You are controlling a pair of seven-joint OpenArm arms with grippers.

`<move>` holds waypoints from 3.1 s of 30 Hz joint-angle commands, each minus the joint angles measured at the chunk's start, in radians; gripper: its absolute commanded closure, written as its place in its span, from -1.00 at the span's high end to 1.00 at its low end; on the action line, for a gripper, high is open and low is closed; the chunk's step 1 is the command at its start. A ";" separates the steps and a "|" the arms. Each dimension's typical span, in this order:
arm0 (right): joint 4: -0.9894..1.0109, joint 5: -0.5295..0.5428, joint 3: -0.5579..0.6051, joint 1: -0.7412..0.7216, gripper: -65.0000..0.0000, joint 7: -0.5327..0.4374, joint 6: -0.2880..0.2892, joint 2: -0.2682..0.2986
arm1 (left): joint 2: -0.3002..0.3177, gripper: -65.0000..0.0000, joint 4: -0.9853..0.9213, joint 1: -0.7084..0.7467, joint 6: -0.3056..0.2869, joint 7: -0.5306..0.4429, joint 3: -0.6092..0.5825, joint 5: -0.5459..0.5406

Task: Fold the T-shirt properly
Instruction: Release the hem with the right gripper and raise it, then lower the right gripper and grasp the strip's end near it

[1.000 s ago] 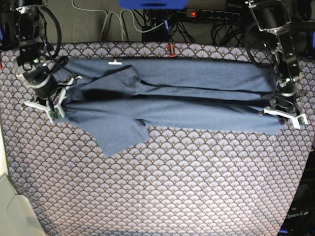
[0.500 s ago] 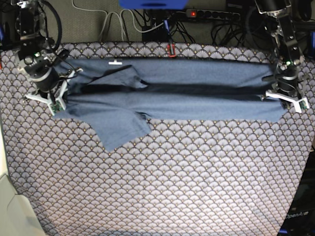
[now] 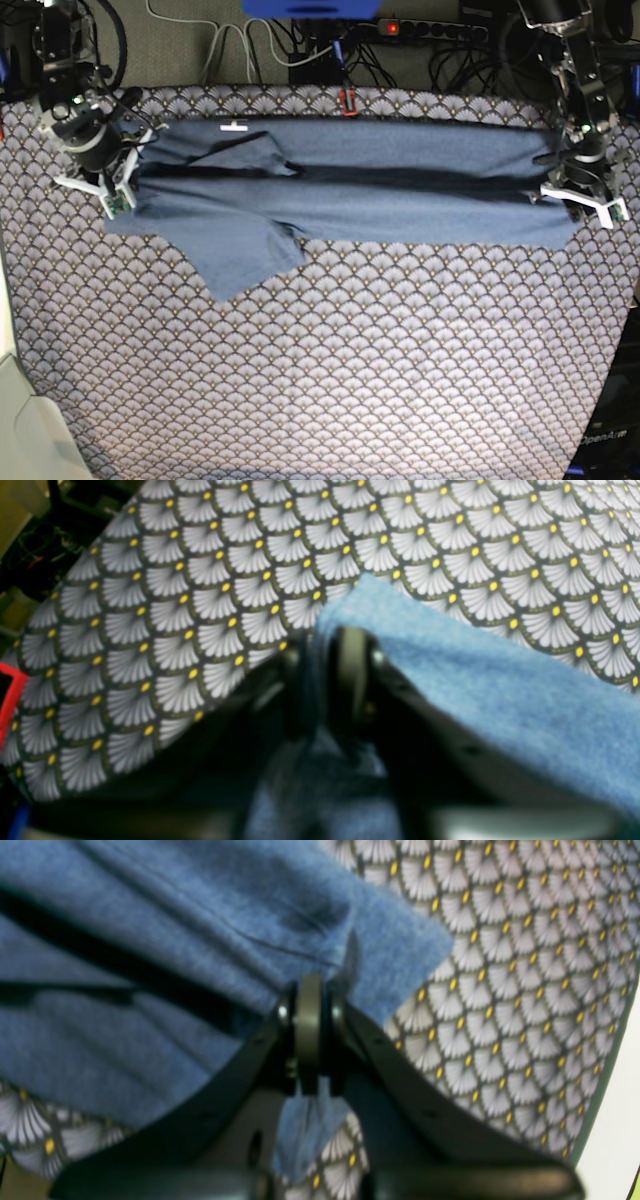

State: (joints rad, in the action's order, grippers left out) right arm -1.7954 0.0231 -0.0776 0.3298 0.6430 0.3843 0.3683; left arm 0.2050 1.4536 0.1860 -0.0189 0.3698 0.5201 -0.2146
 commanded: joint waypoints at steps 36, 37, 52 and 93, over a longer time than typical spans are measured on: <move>-0.094 -0.005 -0.015 -0.372 0.01 0.315 0.229 -0.124 | 0.018 -0.27 -0.072 0.042 0.006 -0.022 -0.005 -0.084; -0.070 -0.005 0.000 -0.409 0.02 0.329 0.229 -0.131 | 0.018 -0.27 -0.072 0.042 0.006 -0.022 -0.005 -0.084; 0.518 -0.002 0.114 -0.736 0.03 0.226 0.229 -0.211 | 0.017 -0.27 -0.072 0.042 0.007 -0.022 -0.004 -0.082; 0.486 -0.002 0.109 -0.688 -1.00 0.174 0.229 -0.237 | 0.017 -0.27 -0.070 0.033 0.007 -0.022 -0.004 -0.078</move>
State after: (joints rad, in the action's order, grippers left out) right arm -1.2938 0.0067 0.0349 -0.3290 0.8410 0.6125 0.1265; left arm 0.2096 1.3693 0.2245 -0.0151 0.3595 0.5110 -0.2966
